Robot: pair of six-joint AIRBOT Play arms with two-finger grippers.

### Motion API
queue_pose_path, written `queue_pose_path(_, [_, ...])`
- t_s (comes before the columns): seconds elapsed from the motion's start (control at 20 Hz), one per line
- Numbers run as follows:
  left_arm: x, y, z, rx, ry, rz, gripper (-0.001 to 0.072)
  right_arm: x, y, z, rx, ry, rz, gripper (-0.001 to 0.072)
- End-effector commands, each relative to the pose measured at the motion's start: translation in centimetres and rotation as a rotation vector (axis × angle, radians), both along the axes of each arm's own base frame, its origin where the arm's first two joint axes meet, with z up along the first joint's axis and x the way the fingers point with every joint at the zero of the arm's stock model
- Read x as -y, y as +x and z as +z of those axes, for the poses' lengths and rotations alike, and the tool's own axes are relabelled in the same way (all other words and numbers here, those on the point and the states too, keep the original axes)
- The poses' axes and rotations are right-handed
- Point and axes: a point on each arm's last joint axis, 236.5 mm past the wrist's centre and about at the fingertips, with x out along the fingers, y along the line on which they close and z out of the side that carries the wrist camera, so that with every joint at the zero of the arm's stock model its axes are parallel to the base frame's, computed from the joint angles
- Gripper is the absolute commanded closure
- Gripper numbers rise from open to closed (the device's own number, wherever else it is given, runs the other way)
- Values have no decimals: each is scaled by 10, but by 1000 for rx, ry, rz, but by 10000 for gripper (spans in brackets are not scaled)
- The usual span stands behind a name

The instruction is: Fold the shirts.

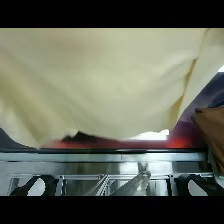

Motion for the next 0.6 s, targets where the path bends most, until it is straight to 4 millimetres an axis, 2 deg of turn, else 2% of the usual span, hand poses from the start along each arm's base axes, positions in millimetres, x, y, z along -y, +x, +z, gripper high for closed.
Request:
queue_pose_path(0.0, [-16, 67, -87, -277, -78, -85, 683, -4, 75, -99, -234, 92, 26, 693])
queue_pose_path(0.1, [-13, 120, -171, -460, -140, -161, 683, 5, 133, -176, -333, 117, -22, 693])
queue_pose_path(0.2, [-13, 166, -267, -655, -218, -188, 683, 17, 186, -256, -431, 149, -93, 693])
queue_pose_path(0.25, [-13, 180, -314, -760, -255, -198, 683, 22, 208, -297, -466, 170, -128, 694])
queue_pose_path(0.35, [-20, 192, -405, -968, -319, -250, 683, 28, 243, -359, -519, 233, -192, 693])
queue_pose_path(0.45, [-31, 202, -467, -1116, -390, -261, 701, 28, 265, -392, -553, 305, -229, 692])
queue_pose_path(0.5, [-39, 206, -489, -1192, -439, -235, 699, 27, 271, -396, -559, 326, -225, 684])
queue_pose_path(0.55, [-49, 214, -501, -1208, -467, -210, 697, 26, 273, -394, -553, 323, -214, 624])
